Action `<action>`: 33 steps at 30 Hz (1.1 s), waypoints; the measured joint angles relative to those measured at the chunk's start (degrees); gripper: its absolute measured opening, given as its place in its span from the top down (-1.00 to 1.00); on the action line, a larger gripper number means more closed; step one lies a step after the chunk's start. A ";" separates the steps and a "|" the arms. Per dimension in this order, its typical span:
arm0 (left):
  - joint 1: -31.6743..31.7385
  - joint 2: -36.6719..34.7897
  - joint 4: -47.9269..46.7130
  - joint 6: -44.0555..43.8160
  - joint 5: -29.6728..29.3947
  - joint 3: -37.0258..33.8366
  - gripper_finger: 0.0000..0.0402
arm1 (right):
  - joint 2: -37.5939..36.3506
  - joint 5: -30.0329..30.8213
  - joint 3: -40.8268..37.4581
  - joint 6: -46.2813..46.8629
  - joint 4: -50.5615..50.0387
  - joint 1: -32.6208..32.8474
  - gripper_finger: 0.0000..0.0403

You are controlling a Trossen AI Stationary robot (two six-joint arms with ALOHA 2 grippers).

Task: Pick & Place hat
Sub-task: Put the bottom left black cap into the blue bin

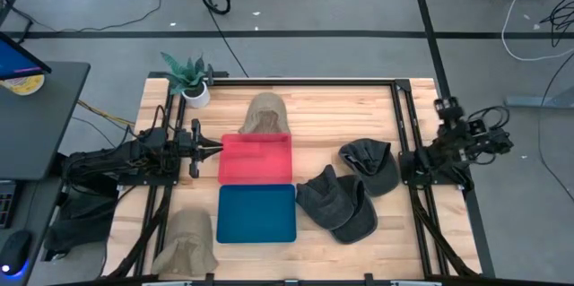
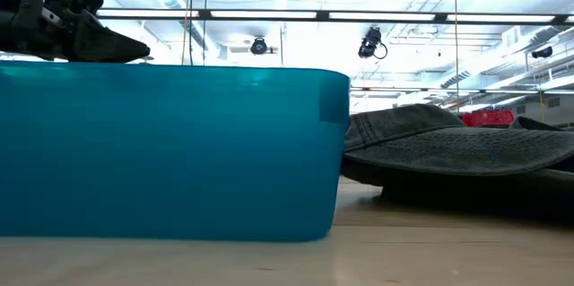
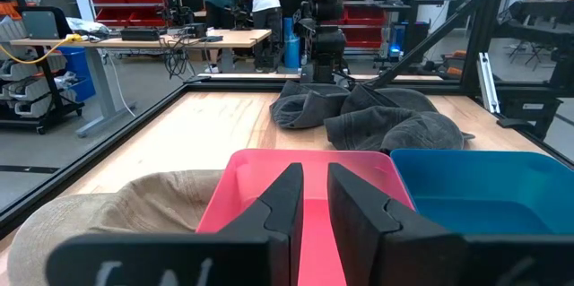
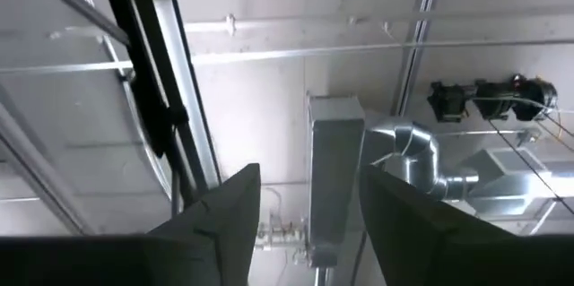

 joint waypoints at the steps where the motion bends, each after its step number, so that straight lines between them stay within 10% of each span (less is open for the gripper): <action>1: -0.02 0.00 0.00 0.00 0.00 -0.02 0.71 | -0.02 0.01 2.19 -0.03 -3.53 -0.01 0.03; 11: -0.02 -0.01 0.00 0.00 0.00 -0.01 0.71 | 9.02 0.45 36.83 -4.69 -55.43 -0.01 0.03; 33: -0.01 -0.01 0.00 0.00 0.00 -0.01 0.71 | 16.81 0.47 46.61 12.59 -38.65 -0.01 0.03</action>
